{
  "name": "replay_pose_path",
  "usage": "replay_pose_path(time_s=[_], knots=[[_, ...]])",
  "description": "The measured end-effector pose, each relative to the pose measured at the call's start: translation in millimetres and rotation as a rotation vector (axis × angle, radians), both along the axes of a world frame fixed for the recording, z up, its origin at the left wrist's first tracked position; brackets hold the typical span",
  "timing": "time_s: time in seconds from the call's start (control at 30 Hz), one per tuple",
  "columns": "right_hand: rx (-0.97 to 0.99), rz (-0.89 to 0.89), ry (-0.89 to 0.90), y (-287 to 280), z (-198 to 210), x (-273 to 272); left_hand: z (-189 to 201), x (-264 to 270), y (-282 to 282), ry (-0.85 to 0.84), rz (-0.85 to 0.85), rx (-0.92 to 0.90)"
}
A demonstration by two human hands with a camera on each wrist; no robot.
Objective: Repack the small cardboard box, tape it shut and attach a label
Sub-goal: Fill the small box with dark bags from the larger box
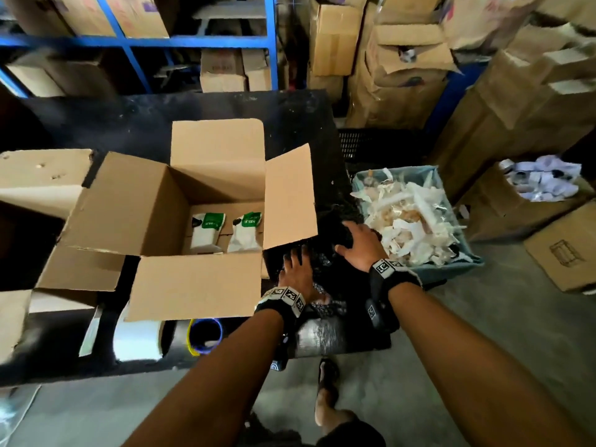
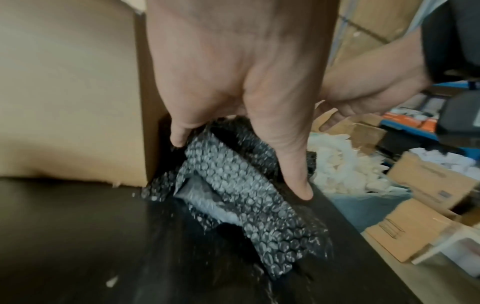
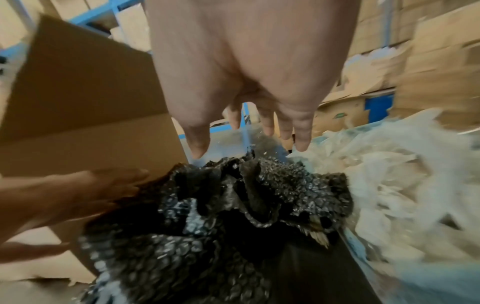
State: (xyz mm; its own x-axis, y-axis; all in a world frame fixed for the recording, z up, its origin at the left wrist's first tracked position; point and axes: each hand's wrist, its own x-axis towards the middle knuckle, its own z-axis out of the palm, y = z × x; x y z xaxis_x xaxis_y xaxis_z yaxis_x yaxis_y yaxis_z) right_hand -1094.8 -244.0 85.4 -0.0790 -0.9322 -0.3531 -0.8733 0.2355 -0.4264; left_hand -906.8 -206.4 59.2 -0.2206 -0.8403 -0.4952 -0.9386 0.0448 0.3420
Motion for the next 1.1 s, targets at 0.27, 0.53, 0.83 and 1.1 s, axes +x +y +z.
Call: replay_pose_path(time_s=[0.27,0.53,0.83,1.1], knots=[[0.109,0.062,-0.053,-89.1,-37.9,-7.0,-47.3,-14.2,-16.1,-0.045,0.181,0.145],[0.391,0.094,-0.103,-135.6,-70.0,2.9,-88.1,-4.0,-31.6,-0.063,0.203,0.092],[0.439,0.372,-0.016,-100.9,-95.3,23.6,-94.6,-11.2,-50.5,-0.133,0.106,0.145],[0.402,0.046,-0.414,-45.4,-86.4,34.0,-104.8,-9.0,-34.4,-0.091,0.205,0.138]])
